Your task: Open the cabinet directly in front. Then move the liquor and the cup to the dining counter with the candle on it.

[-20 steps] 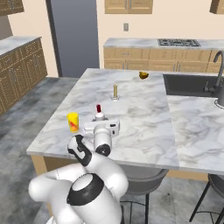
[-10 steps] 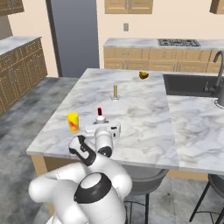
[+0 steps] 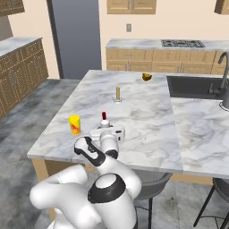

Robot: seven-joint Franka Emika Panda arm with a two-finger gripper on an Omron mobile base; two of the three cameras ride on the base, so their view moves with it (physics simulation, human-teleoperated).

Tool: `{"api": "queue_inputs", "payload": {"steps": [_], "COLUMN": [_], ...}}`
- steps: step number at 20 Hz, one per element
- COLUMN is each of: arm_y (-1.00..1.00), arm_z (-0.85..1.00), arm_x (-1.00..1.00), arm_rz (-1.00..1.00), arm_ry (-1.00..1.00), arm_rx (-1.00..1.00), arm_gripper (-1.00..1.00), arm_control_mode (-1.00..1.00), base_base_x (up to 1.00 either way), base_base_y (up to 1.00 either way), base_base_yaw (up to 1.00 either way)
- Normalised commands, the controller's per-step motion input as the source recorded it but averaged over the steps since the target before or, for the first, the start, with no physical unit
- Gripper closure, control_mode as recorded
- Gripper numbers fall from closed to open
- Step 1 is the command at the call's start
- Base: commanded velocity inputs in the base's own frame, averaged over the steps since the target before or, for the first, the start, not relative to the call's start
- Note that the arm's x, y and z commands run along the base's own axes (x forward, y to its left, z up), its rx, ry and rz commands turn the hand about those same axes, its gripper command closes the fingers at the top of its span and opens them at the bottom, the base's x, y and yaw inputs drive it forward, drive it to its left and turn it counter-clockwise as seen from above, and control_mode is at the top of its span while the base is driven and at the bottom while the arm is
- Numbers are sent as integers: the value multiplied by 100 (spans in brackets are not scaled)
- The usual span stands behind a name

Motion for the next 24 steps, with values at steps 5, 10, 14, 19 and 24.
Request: {"api": "queue_inputs", "payload": {"steps": [5,10,14,19,24], "arm_y": [0,0,0,0,0], "arm_z": [-19,-23,-18,-14,-7], "arm_x": [15,14,16,10,0], "arm_rz": [0,0,0,0,0], "arm_ry": [0,0,0,0,0], "arm_rx": [0,0,0,0,0], "arm_gripper": [100,100,100,100,-100], "arm_control_mode": [-100,-100,-100,-100,-100], "base_base_x": [0,0,0,0,0], "base_base_y": [0,0,0,0,0], "base_base_yaw": [0,0,0,0,0]}}
